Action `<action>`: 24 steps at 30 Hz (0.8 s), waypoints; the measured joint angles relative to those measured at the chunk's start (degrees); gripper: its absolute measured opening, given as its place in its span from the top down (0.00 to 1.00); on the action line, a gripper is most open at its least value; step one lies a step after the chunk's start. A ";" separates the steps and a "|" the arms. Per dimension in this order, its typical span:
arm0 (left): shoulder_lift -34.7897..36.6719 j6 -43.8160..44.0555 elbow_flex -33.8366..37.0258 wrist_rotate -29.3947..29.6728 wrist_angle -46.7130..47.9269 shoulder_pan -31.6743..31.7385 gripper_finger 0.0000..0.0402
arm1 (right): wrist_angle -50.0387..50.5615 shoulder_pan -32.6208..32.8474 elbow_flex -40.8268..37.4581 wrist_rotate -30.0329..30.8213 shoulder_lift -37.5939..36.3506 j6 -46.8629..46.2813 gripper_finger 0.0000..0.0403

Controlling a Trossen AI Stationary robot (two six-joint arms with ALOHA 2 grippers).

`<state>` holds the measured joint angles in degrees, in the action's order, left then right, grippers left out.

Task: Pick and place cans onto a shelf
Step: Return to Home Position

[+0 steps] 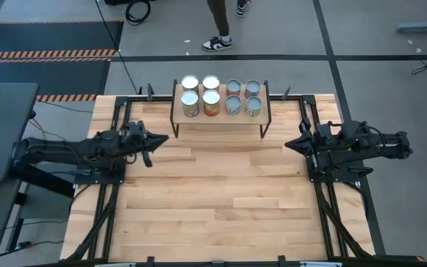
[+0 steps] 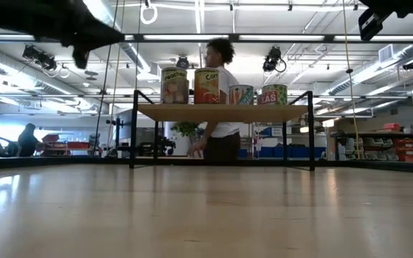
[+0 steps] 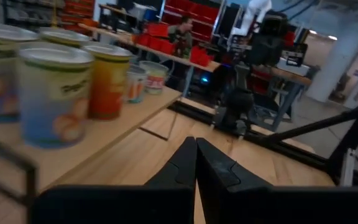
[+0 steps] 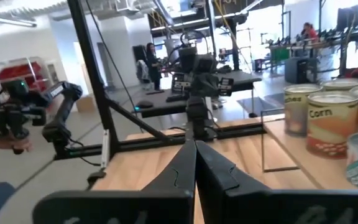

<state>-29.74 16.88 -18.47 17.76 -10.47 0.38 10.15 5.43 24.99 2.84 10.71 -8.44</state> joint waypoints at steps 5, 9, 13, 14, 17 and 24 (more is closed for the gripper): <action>11.69 -0.17 5.04 0.00 4.47 1.64 0.97 | 1.23 -0.02 0.00 0.07 -0.86 1.58 0.97; 19.20 -1.49 10.17 0.00 3.29 1.65 0.97 | 1.93 -0.02 0.00 0.09 -0.89 0.76 0.97; 24.37 -2.84 17.12 0.12 -2.60 1.66 0.97 | 2.38 -0.02 -0.02 -0.27 -0.91 0.38 0.97; 25.26 -3.19 18.00 0.23 -2.44 1.64 0.97 | 2.39 -0.02 -0.02 -0.31 -0.91 0.56 0.97; 26.14 -3.31 17.85 0.25 0.25 1.66 0.97 | 2.34 -0.02 -0.02 -0.41 -1.04 0.65 0.97; 26.04 -5.74 17.87 0.41 2.31 1.66 0.97 | -7.08 -0.02 -4.53 0.42 -1.81 2.11 0.97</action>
<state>-3.71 11.14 -0.60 18.16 -8.16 2.04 3.06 5.41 20.46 3.26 8.91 -6.34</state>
